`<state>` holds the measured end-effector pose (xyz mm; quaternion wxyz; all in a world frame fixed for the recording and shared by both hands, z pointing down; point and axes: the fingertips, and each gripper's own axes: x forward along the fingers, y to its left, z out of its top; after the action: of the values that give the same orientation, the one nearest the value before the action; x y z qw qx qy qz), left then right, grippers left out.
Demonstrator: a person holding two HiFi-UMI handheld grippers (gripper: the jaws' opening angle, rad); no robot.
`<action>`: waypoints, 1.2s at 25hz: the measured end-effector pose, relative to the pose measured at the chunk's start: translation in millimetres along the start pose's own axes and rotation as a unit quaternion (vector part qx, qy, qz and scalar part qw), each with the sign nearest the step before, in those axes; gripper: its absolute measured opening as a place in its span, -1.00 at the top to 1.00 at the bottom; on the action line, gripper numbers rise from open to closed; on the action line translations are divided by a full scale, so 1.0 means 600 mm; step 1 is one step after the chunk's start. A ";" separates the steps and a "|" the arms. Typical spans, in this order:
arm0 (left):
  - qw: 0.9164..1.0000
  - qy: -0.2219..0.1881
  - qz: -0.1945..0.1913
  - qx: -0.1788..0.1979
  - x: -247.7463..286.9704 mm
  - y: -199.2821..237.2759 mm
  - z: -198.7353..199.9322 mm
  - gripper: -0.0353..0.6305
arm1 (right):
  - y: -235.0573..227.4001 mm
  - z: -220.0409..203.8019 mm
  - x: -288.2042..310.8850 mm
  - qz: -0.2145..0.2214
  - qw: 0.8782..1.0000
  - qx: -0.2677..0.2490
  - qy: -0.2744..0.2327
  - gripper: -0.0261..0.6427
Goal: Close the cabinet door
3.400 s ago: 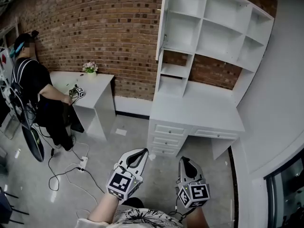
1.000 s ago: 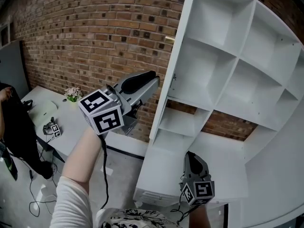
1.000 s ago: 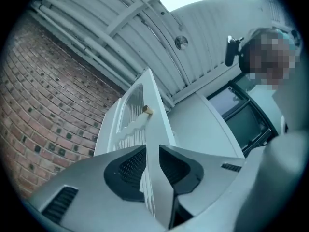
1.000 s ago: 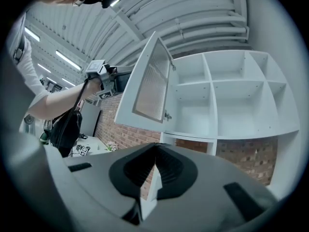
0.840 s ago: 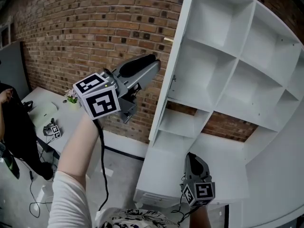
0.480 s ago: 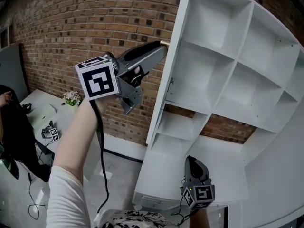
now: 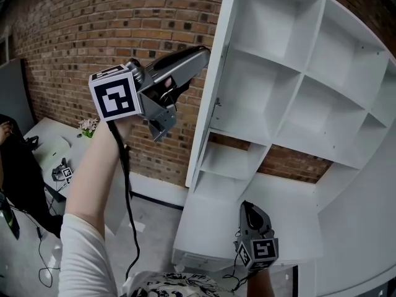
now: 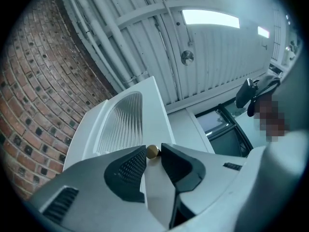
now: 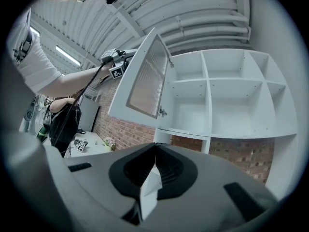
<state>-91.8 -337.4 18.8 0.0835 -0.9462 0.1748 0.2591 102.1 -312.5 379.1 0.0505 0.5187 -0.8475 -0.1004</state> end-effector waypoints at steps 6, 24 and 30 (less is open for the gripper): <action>0.999 -0.003 0.000 0.032 0.018 -0.024 0.001 0.58 | 0.003 0.009 -0.003 -0.002 1.000 -0.001 -0.004 0.91; 0.989 0.038 0.038 0.139 0.209 -0.071 -0.115 0.60 | -0.125 -0.034 -0.031 -0.042 0.999 0.020 -0.002 0.91; 0.984 0.044 0.077 0.156 0.280 -0.059 -0.161 0.62 | -0.177 -0.042 -0.042 -0.062 0.998 0.022 -0.004 0.91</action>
<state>101.1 -376.7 16.0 0.2026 -0.9155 0.2892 0.1927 211.0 -339.8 380.3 0.0292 0.5709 -0.8158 -0.0870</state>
